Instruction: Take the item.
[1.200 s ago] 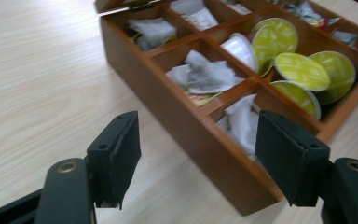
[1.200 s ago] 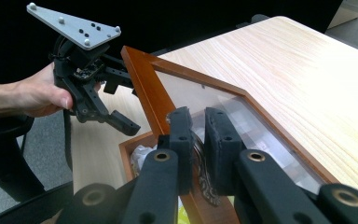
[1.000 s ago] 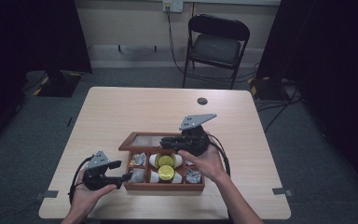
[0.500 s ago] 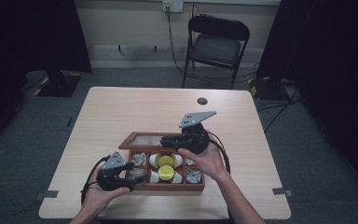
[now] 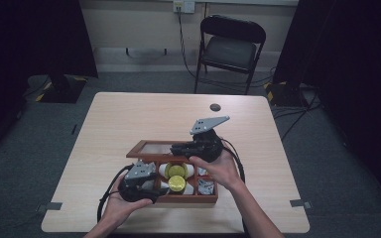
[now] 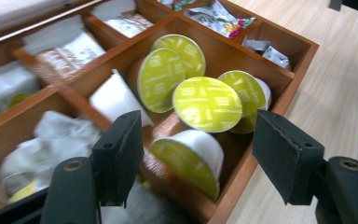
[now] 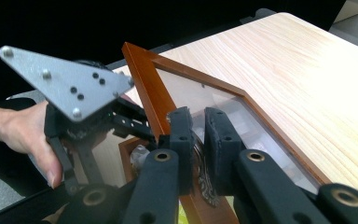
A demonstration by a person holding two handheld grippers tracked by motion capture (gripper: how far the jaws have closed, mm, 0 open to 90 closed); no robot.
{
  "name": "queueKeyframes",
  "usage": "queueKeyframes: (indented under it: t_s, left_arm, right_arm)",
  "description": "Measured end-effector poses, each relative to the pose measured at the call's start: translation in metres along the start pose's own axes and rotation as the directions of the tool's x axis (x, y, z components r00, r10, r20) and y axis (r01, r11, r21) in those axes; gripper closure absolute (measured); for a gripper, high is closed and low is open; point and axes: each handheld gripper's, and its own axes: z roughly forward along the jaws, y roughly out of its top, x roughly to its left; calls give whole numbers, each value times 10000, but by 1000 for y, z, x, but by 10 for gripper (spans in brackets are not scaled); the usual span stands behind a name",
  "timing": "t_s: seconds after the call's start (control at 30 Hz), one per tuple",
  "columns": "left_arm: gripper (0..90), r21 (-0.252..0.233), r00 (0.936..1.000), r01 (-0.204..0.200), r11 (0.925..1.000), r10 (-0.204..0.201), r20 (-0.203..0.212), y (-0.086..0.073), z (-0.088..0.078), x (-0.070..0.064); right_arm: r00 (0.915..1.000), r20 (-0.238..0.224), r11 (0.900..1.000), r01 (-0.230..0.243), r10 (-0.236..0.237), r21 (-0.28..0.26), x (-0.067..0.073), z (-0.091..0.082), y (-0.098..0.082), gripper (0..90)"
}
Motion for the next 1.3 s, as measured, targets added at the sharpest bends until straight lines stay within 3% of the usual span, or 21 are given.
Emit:
queueKeyframes:
  t_s: [0.5,0.7,0.83,0.97,1.03,1.1,1.13,1.3]
  left_arm:
    - [350,447,9993,-196,9988,181,332,8,26,-4]
    - [350,375,9995,-18,9993,6,314,13,38,-3]
    - [341,713,9993,-233,9972,211,312,15,43,-5]
    - [335,844,9996,-162,9963,143,231,17,45,-6]
    - [336,695,9997,153,9975,-167,189,20,47,-7]
    - [337,791,9996,-287,9965,286,32,22,48,-9]
    - [337,872,9994,-329,9956,337,-82,23,50,-10]
    - [337,1276,9993,-361,9912,344,154,21,53,-11]
  right_arm:
    - [10000,-12,10000,-39,39,74,-3,-1,5,821]
    - [9999,-74,9999,-91,92,73,-6,-1,8,821]
    - [9999,-69,9999,-118,118,65,-7,-1,8,821]
    - [9999,-75,9999,-87,88,101,-8,-2,10,822]
    - [10000,-58,9999,-58,59,131,-8,-2,11,822]
    - [9999,-38,9999,-94,94,120,-9,-2,12,822]
    - [9999,-48,9999,-96,96,108,-9,-2,12,822]
    - [9999,-87,9999,-120,120,43,-10,-2,12,823]
